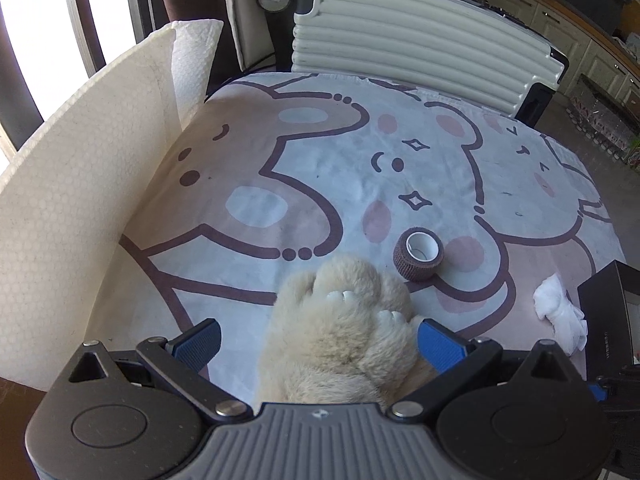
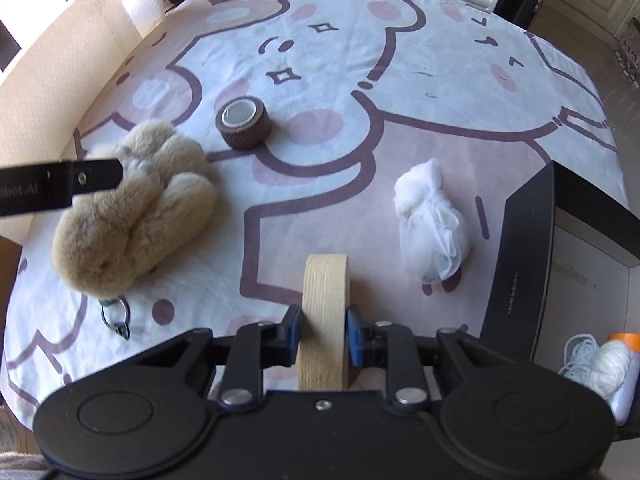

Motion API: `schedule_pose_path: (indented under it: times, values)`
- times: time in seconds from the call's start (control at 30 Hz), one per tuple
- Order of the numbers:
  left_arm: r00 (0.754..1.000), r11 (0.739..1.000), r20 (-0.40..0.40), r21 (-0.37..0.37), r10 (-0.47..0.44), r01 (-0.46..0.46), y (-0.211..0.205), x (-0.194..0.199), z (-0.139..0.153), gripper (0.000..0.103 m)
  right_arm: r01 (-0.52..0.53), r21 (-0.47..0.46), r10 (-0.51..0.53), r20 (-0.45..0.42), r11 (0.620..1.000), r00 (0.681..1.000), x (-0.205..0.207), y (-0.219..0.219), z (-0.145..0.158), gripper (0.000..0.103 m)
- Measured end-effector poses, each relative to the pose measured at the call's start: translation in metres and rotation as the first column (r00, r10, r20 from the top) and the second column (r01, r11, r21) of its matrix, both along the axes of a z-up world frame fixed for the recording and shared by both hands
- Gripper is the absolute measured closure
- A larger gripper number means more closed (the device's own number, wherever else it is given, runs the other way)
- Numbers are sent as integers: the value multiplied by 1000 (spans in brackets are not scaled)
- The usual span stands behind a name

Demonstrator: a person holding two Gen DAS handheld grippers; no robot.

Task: Organize objects
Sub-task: 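Move the left tool over the beige plush paw while the right tool grasps the wooden oval paddle, then close the left tool on the beige plush paw and lift it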

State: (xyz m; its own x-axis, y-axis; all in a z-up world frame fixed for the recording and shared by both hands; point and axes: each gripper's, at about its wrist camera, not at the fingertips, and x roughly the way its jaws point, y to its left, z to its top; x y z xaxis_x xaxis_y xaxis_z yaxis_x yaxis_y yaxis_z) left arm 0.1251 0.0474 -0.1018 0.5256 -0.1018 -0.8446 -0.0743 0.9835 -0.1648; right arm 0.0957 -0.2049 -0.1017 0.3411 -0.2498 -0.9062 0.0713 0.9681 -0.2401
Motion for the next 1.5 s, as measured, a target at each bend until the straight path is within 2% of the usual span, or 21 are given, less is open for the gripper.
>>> schedule_pose_path:
  times: [0.13,0.43,0.63,0.77,1.03,1.23,1.33,1.4,1.5]
  values:
    - [999,999,-1,-12,-38,38,-2,4,-6,0,-6,-7,6,6,1000,1000,5,2,3,78]
    - [983,982,-9,32,-184,184,-16,8,-18,0,-62,139,56,46,988,997,16,17,6,79]
    - [964,961,-45,78,-263,265,-26,10,-29,0,-55,216,51,22,975,998,24,16,-4,79]
    - [961,958,-57,80,-271,274,-29,14,-33,0,-37,239,39,-6,970,999,24,6,-10,80]
    - [970,967,-73,90,-234,240,-34,24,-39,0,-20,249,20,4,968,1000,20,-11,-3,76]
    - [973,971,-85,88,-215,222,-38,29,-41,1,12,199,-13,4,980,1000,16,-26,-1,75]
    - [975,976,-99,78,-197,205,-39,32,-43,4,-14,195,15,-1,981,1000,13,-23,-2,65]
    - [975,977,-114,70,-191,200,-40,33,-44,6,-44,166,45,-2,985,999,12,-17,-3,47]
    - [972,976,-140,82,-188,201,-42,33,-48,7,-86,122,88,-16,989,996,13,-6,-9,38]
